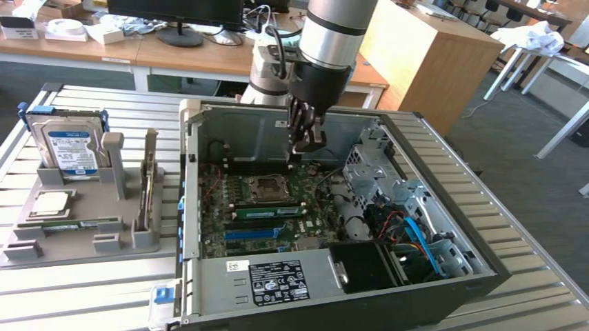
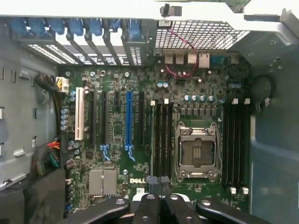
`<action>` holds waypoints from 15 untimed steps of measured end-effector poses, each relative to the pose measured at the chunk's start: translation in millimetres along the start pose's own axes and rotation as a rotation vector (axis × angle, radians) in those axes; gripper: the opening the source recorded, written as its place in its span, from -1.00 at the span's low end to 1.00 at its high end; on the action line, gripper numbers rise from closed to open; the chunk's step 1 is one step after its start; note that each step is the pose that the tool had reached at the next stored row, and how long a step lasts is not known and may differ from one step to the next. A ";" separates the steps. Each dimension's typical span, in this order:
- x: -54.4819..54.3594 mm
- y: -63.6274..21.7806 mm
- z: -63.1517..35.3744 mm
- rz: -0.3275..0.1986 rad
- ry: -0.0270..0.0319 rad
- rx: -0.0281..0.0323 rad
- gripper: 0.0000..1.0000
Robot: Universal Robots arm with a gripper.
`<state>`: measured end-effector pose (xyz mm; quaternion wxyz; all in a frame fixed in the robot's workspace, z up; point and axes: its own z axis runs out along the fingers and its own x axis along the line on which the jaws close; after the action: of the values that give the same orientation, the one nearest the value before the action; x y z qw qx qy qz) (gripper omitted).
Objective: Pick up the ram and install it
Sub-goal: 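Press down the ram until it locks into place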
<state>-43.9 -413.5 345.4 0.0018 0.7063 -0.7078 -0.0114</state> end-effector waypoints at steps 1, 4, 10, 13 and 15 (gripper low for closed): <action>0.0 -0.9 0.0 0.000 0.0000 0.0000 -0.80; 0.1 -2.3 0.0 0.000 0.0000 0.0000 -0.80; 0.1 -2.3 0.0 0.000 0.0000 0.0000 -0.80; 0.1 -2.3 0.0 0.000 0.0000 0.0000 -0.80; 0.1 -2.3 0.0 0.000 0.0000 0.0000 -0.80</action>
<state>-41.6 -413.5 345.4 0.0018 0.7063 -0.7078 -0.0114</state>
